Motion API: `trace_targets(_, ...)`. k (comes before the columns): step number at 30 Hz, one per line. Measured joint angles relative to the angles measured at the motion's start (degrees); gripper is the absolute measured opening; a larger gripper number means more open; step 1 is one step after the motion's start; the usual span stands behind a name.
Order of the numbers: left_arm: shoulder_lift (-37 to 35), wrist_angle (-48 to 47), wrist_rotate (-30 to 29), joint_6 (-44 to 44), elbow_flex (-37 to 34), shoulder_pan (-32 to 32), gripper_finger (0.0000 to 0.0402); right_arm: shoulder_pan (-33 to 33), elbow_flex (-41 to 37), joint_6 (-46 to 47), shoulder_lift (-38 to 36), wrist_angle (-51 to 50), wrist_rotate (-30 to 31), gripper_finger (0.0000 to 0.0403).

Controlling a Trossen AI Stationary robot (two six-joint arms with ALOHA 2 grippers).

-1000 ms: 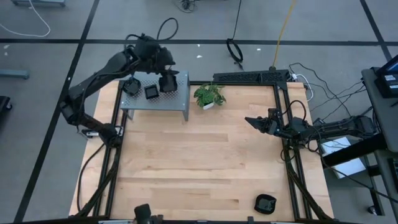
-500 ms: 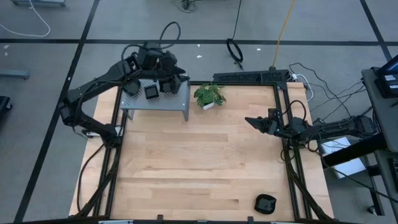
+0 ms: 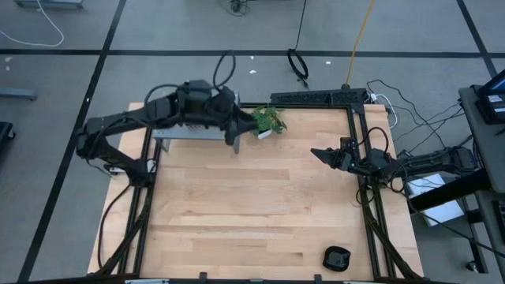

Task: Pick & Place Mini shaped plates
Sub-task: Stack the black leaf shaped plate on top of the other black leaf shaped plates on the shelf

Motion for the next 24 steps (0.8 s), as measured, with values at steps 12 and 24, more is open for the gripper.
trace_targets(12,0.2,12.2,-10.2,-1.9,0.0,-18.3,0.0186,0.0,0.0,0.9,0.0,0.0,0.0,0.0130)
trace_targets(24,0.2,12.5,-24.5,-2.7,0.0,-30.0,0.0186,0.0,0.0,2.6,0.0,0.1,0.1,0.0130)
